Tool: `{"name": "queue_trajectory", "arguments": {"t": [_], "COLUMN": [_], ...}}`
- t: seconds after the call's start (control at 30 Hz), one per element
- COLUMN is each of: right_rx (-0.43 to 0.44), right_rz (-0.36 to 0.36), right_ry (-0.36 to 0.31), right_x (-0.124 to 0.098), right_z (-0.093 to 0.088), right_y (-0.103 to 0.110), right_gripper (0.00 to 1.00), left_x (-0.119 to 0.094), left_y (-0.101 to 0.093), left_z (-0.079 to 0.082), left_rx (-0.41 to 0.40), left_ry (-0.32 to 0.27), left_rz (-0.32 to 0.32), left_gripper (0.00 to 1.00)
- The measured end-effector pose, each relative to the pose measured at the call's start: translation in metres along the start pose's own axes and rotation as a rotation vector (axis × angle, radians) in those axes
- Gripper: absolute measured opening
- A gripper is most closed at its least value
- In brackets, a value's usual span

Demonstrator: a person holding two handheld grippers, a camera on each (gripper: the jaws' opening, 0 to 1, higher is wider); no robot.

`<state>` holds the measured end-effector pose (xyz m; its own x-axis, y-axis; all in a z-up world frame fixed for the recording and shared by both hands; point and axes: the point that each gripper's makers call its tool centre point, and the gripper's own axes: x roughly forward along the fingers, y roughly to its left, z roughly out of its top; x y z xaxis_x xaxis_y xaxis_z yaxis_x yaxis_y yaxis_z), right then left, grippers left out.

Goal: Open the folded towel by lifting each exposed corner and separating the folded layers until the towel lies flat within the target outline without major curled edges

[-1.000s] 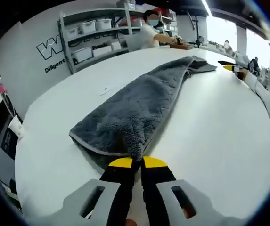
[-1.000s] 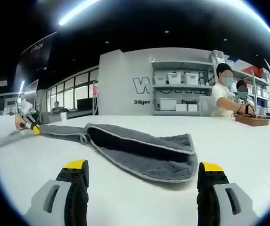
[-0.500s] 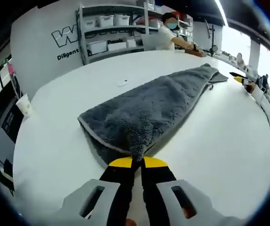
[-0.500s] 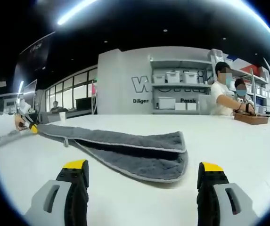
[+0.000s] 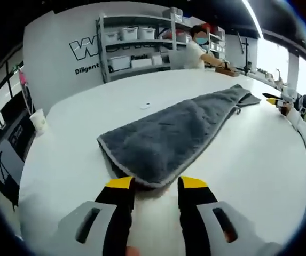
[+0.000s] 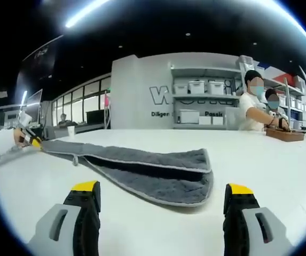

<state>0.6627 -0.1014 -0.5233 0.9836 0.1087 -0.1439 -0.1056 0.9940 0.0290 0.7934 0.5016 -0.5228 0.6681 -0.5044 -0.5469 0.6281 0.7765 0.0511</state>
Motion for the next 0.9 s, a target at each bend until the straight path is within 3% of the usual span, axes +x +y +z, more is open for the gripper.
{"name": "queue_trajectory", "arguments": {"t": [0.2,0.33,0.5,0.73,0.9], "right_rx": [0.005,0.003,0.003,0.001,0.003], "right_rz": [-0.002,0.0,0.001,-0.006,-0.009], "right_ry": [0.001,0.005,0.006,0.001,0.001], "right_x": [0.0,0.001,0.001,0.0,0.0], "right_z": [-0.001,-0.002,-0.002,-0.001,-0.001], "right_y": [-0.001,0.0,0.0,-0.001,-0.002], "right_gripper": [0.97,0.97,0.97,0.98,0.99], "left_x": [-0.019,-0.032,-0.054,-0.057,-0.061], "left_y": [-0.017,-0.033,-0.05,-0.063,-0.073], "left_z": [0.01,0.018,0.02,0.014,0.012], "left_rx": [-0.03,-0.017,-0.071,-0.086,-0.089], "left_ry": [-0.091,-0.164,-0.253,-0.249,-0.256], "left_rz": [0.031,0.038,0.07,0.089,0.083], "left_gripper": [0.53,0.57,0.66,0.8,0.84]}}
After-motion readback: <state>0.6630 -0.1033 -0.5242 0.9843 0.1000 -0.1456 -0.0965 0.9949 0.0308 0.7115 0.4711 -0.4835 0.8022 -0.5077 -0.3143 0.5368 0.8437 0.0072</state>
